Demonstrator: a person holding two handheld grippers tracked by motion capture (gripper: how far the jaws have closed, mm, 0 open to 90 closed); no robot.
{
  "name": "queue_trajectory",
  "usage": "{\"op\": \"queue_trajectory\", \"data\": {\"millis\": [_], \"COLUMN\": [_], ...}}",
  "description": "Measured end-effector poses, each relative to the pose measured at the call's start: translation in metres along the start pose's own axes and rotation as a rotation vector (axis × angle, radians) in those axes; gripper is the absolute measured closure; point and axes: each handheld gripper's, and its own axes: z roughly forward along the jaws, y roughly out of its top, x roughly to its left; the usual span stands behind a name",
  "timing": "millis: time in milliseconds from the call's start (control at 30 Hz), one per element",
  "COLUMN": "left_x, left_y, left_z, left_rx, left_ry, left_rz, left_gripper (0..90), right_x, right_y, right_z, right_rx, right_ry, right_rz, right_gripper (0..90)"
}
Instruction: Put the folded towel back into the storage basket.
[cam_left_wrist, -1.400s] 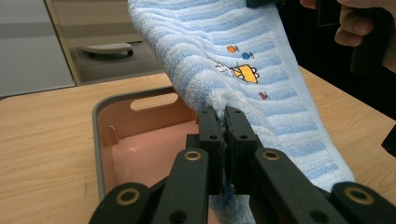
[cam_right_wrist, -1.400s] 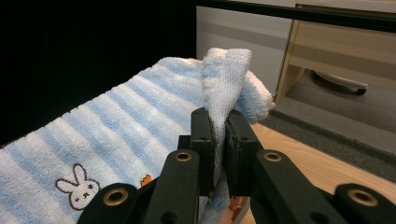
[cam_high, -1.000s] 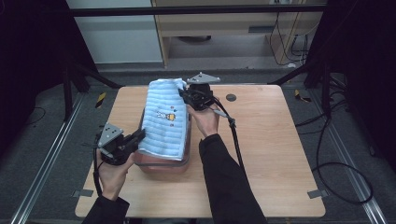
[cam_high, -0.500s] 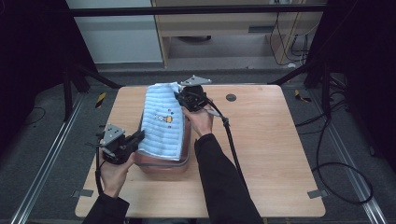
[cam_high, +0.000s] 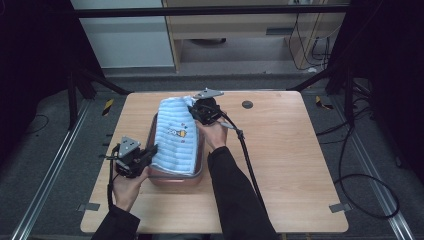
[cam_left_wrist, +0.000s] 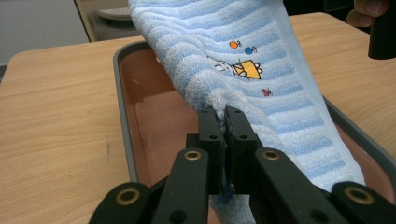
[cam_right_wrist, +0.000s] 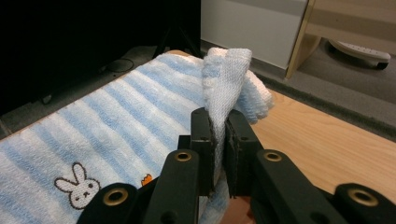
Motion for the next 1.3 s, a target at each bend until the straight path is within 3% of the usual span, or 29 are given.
{"op": "queue_trajectory", "data": {"millis": [1300], "left_x": [0.000], "left_y": [-0.028], "left_z": [0.023], "left_rx": [0.125], "left_ry": [0.021], "left_rz": [0.014], "left_gripper": [86.2], "right_x": [-0.004], "right_y": [-0.050], "right_z": [0.030], "right_rx": [0.132], "right_ry": [-0.005], "right_rz": [0.029], "right_gripper": [82.3]}}
